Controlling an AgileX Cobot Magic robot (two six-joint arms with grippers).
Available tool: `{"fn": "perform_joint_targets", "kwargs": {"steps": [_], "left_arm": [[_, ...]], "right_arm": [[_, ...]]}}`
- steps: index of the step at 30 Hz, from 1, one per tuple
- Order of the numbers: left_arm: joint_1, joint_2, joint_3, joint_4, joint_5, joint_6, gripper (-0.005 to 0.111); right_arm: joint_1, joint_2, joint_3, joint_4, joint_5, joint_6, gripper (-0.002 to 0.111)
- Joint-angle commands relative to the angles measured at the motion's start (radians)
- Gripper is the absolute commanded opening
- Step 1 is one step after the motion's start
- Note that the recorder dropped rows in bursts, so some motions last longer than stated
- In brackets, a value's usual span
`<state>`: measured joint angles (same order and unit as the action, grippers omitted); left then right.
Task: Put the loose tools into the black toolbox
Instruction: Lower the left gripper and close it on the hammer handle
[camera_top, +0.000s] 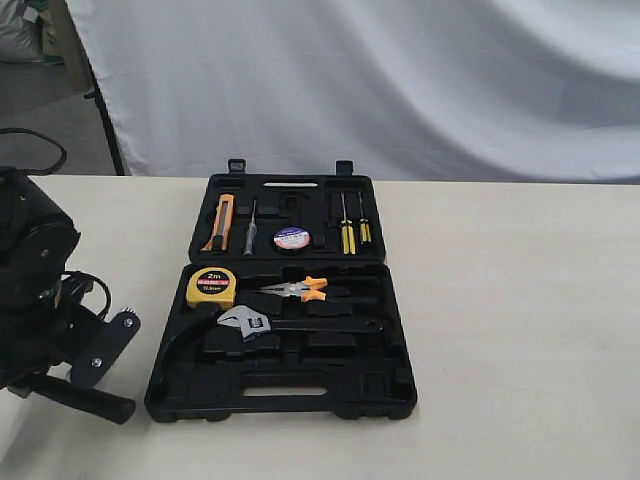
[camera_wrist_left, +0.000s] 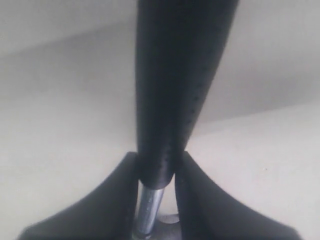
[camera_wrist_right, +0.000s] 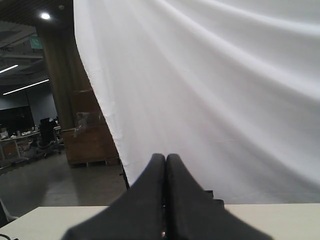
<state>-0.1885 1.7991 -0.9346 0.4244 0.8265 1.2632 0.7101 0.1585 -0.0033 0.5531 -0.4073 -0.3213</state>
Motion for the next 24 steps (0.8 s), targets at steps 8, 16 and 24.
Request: {"fn": "perform_joint_targets", "kwargs": {"steps": [8, 16, 24], "left_arm": [[-0.129, -0.059, 0.006, -0.053, -0.096, -0.155, 0.000], [-0.221, -0.059, -0.065, -0.110, -0.124, -0.317, 0.000], [-0.237, -0.059, -0.163, -0.295, -0.083, -0.318, 0.000]], "right_arm": [[-0.003, -0.007, 0.003, -0.013, -0.006, -0.004, 0.000], [-0.003, -0.007, 0.003, -0.013, -0.006, -0.004, 0.000], [-0.003, -0.007, 0.003, -0.013, -0.004, -0.004, 0.000]]}}
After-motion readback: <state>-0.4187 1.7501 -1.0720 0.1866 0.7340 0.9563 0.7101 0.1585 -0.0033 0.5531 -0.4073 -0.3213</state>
